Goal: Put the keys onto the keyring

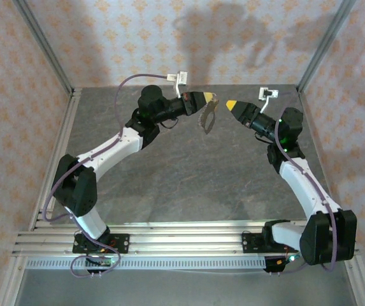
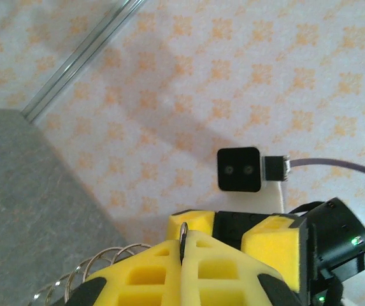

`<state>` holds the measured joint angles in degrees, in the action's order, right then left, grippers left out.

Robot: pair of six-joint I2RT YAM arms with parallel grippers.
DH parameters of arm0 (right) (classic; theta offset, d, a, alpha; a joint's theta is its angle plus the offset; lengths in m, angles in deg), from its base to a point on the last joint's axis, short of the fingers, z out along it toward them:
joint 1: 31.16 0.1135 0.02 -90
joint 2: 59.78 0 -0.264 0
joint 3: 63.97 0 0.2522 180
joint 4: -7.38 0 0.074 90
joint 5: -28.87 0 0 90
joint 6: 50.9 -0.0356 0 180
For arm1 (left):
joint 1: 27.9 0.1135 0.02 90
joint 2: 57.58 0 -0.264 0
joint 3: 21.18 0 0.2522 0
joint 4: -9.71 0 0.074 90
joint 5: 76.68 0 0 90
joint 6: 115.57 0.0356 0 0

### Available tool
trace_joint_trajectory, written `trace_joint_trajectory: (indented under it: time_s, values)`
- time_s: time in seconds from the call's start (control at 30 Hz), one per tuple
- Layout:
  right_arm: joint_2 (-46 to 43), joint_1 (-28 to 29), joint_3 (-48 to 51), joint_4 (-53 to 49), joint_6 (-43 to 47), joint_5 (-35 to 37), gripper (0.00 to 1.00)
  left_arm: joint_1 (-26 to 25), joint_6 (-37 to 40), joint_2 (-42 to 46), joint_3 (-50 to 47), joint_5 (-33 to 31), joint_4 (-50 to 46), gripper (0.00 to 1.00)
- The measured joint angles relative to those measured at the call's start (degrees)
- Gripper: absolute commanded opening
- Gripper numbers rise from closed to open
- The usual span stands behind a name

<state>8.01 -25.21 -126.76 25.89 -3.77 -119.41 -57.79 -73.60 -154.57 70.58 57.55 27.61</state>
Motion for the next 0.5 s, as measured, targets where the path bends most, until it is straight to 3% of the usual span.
trace_joint_trajectory:
  time_s: [0.5]
  values:
    - [7.23,4.02,-3.82,8.17,-1.75,-1.62,0.47,-0.02,-7.08,0.00,-0.68,-0.13,9.01,0.00]
